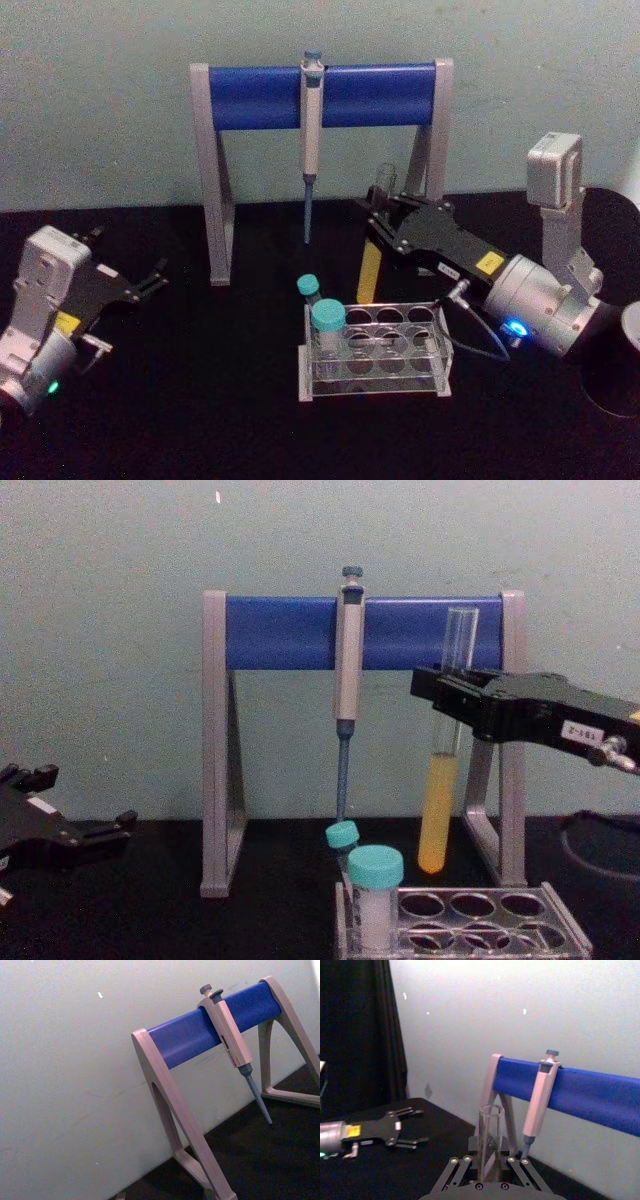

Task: Pick up the test tube from the test tube rack, shake it, then place it back into the test tube rack.

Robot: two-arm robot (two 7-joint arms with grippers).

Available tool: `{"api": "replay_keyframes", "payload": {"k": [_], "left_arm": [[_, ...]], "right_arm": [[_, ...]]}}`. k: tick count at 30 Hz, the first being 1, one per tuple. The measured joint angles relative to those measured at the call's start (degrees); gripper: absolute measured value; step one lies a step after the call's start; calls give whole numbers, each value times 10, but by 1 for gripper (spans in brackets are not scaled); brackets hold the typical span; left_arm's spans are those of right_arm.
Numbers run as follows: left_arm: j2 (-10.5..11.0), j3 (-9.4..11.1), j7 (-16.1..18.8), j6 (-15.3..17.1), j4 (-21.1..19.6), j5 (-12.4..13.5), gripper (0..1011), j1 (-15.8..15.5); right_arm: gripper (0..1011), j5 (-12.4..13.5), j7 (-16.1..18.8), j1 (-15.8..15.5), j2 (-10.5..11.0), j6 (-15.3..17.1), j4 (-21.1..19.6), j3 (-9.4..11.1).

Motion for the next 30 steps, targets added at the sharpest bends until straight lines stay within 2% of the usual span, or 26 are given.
{"api": "replay_keyframes", "payload": {"k": [5, 13, 20, 25, 30], "left_arm": [[0, 0, 0, 0, 0, 0, 1001, 0], [0, 0, 0, 0, 0, 0, 1001, 0], [0, 0, 0, 0, 0, 0, 1001, 0], [0, 0, 0, 0, 0, 0, 1001, 0], [0, 0, 0, 0, 0, 0, 1001, 0]], "right_arm": [[230, -12, -15, 11, -9, -12, 18, 0], [232, -22, -25, 10, -9, -14, 18, 7], [232, -39, -39, -2, 6, 0, -2, 15], [232, -50, -45, -22, 26, 23, -32, 23], [232, -45, -36, -39, 40, 42, -59, 26]]}}
